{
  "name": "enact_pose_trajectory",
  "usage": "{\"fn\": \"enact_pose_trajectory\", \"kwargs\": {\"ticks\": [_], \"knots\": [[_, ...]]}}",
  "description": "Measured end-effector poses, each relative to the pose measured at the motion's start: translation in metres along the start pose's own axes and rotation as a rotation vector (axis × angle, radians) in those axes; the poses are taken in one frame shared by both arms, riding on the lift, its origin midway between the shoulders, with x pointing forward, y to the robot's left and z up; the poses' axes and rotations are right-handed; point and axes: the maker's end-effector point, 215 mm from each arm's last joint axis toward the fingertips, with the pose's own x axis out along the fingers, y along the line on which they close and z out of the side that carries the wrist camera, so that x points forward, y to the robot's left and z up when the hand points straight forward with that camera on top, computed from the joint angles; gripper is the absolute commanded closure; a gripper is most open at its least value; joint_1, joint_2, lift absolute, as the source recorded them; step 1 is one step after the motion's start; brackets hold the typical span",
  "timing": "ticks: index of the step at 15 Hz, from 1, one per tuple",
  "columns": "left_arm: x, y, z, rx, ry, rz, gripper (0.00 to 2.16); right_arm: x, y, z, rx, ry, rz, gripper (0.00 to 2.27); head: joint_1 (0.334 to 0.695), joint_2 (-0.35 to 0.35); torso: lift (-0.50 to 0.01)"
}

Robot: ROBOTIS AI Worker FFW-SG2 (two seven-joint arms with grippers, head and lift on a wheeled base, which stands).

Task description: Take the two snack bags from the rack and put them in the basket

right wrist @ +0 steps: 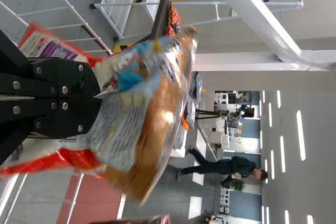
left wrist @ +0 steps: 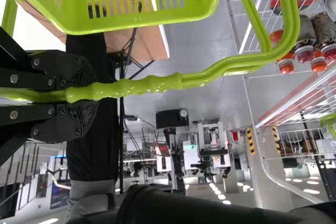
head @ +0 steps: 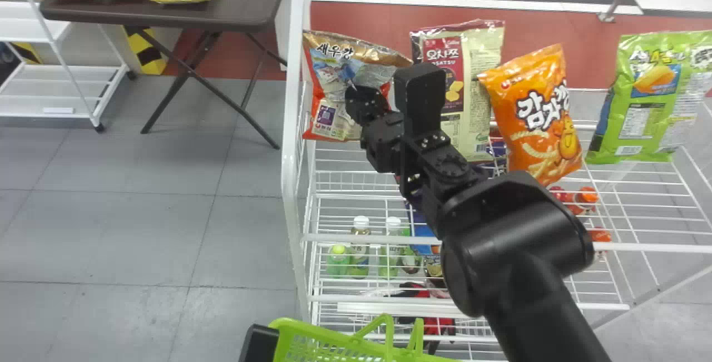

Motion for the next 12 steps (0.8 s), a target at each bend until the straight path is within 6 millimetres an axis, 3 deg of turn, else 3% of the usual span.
{"fn": "enact_pose_trajectory", "kwargs": {"ticks": [3, 7, 12], "knots": [[0.000, -0.001, 0.000, 0.003, 0.000, -0.002, 1.65, -0.041, -0.009, -0.010, 0.006, 0.042, -0.004, 2.25, 0.695, -0.129, -0.010], [0.001, -0.004, 0.001, 0.006, -0.001, -0.007, 1.65, -0.110, -0.019, -0.015, 0.032, 0.089, 0.005, 2.25, 0.695, -0.202, -0.010], [0.010, -0.008, 0.001, 0.003, 0.004, -0.021, 1.65, -0.192, -0.037, -0.034, 0.022, 0.223, 0.011, 2.25, 0.695, -0.350, -0.010]]}}
